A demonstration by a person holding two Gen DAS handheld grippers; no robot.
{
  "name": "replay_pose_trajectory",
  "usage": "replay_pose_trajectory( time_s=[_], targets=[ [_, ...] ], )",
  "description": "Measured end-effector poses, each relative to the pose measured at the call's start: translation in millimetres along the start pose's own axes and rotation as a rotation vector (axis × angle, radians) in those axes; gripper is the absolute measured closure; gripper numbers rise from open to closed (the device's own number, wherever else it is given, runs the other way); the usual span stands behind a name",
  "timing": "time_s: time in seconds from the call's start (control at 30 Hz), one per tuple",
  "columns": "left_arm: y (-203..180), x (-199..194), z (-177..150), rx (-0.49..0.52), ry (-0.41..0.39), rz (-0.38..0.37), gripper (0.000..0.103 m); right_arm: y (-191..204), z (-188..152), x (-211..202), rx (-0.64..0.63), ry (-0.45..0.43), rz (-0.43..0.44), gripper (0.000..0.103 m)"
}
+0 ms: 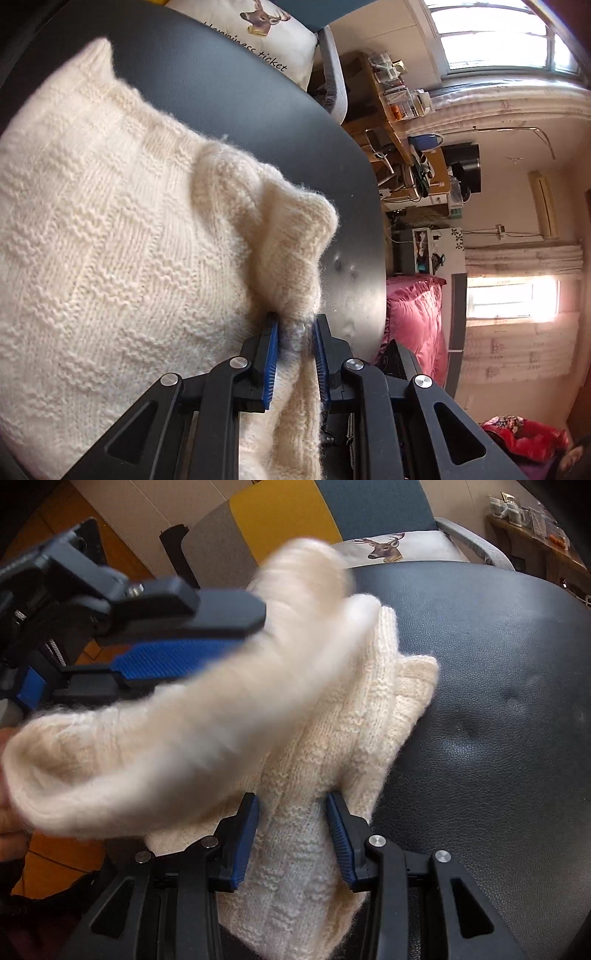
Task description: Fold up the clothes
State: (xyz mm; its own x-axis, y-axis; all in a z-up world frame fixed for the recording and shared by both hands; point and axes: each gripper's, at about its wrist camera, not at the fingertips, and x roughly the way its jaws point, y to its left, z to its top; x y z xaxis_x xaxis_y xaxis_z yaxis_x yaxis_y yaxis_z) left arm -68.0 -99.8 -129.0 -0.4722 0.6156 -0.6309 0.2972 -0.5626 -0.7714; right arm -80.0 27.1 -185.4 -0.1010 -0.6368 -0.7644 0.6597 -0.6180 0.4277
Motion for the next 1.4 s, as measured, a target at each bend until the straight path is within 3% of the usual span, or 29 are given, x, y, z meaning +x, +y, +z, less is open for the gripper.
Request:
replay_pose_trajectory(
  time_s=[0.07, 0.2, 0.3, 0.43, 0.53, 0.6, 0.73, 0.83, 1.0, 1.13, 1.23, 1.37, 1.4],
  targets=[
    [-7, -1, -4, 0.023, 0.003, -0.031, 0.095, 2, -2, 1, 0.009, -0.008, 0.014, 0.063],
    [-20, 0, -7, 0.09, 0.005, -0.009, 0.095, 3, -8, -2, 0.029, -0.039, 0.037, 0.063],
    [-13, -14, -6, 0.042, 0.008, -0.093, 0.095, -2, -13, -5, 0.071, -0.073, 0.083, 0.063],
    [-2, -63, -8, 0.055, -0.067, -0.125, 0.094, -5, -19, -17, 0.126, -0.103, 0.114, 0.063],
    [12, -105, -15, 0.129, -0.134, -0.045, 0.088, -1, -28, -38, 0.131, -0.132, 0.069, 0.063],
    [23, -127, -25, 0.196, -0.17, 0.028, 0.075, 12, -32, -51, 0.092, -0.168, 0.039, 0.063],
    [48, -154, -56, 0.404, -0.255, 0.233, 0.059, 38, -21, -97, -0.02, -0.229, 0.086, 0.059],
    [62, -148, -81, 0.531, -0.239, 0.289, 0.057, 54, 2, -131, -0.139, -0.201, 0.168, 0.052],
    [65, -110, -118, 0.748, -0.183, 0.351, 0.056, 89, 9, -133, -0.278, -0.046, 0.185, 0.046],
    [58, -83, -126, 0.874, -0.161, 0.401, 0.056, 84, 24, -90, -0.242, 0.099, 0.208, 0.046],
    [60, -69, -124, 0.902, -0.151, 0.447, 0.056, 75, 28, -71, -0.163, 0.143, 0.225, 0.046],
    [67, -59, -125, 0.955, -0.138, 0.507, 0.056, 69, 25, -42, -0.124, 0.257, 0.176, 0.047],
    [69, -57, -126, 0.978, -0.135, 0.517, 0.056, 70, 24, -39, -0.147, 0.258, 0.154, 0.059]
  ],
)
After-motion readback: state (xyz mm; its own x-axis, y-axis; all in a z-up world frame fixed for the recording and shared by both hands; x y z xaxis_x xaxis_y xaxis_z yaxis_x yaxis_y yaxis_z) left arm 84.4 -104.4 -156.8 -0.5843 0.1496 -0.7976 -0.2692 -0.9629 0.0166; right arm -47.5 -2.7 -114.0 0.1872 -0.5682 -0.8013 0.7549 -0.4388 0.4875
